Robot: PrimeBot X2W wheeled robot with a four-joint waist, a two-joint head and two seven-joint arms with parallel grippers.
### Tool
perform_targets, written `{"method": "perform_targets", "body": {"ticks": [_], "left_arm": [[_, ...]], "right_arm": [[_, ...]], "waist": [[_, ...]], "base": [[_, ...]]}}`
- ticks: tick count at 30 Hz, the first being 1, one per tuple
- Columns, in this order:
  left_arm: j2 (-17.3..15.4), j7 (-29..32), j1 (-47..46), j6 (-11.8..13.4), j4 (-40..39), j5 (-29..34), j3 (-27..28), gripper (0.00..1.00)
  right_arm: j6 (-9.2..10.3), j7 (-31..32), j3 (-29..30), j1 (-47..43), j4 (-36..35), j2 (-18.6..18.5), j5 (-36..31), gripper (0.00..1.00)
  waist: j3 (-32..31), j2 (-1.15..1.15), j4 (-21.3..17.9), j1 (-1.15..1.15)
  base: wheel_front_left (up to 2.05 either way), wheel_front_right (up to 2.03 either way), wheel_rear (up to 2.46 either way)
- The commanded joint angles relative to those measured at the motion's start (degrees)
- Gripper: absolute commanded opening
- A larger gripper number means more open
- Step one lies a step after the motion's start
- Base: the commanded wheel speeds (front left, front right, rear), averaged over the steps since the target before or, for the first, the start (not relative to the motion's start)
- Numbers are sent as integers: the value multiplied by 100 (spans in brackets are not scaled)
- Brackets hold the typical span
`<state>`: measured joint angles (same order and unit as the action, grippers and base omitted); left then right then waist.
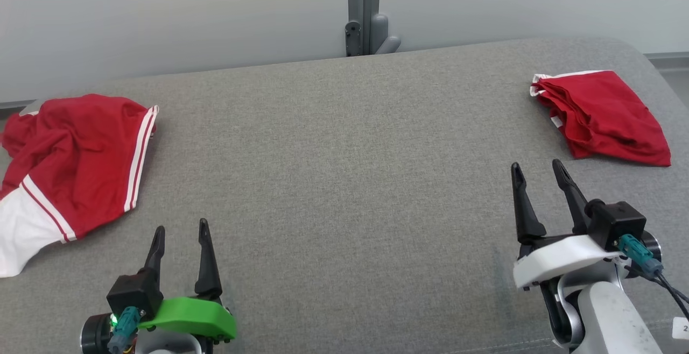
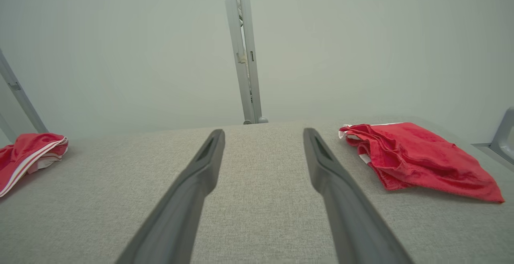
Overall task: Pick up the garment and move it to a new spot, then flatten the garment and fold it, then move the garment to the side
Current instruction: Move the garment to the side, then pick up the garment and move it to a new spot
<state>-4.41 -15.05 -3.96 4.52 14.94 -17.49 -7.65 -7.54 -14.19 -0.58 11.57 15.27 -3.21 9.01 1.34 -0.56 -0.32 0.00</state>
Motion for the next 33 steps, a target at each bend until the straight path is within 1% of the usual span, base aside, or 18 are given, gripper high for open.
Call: {"method": "perform_targets", "body": {"ticks": [1, 7, 11, 24, 33], "left_arm": [[10, -18, 95, -38, 17, 51, 0, 100], [54, -18, 118, -83, 107, 114, -26, 100], [75, -18, 115, -106, 139, 125, -7, 100], [104, -18, 211, -160, 135, 195, 33, 100], [117, -19, 225, -180, 145, 204, 33, 100]], "right_arm": [[10, 14, 43, -141, -103, 7, -5, 100], [10, 71, -182, -505, -350, 21, 273, 100], [10, 76, -271, -625, -405, 23, 315, 100], [10, 135, -191, -782, -458, 25, 309, 100], [9, 139, -200, -849, -456, 25, 334, 100]], "waist": [[-48, 56, 25, 0], [-57, 56, 65, 0], [-84, 56, 73, 0], [-203, 56, 90, 0], [-260, 56, 210, 0]], "base": [[0, 0, 0], [0, 0, 0], [0, 0, 0], [0, 0, 0], [0, 0, 0]]}}
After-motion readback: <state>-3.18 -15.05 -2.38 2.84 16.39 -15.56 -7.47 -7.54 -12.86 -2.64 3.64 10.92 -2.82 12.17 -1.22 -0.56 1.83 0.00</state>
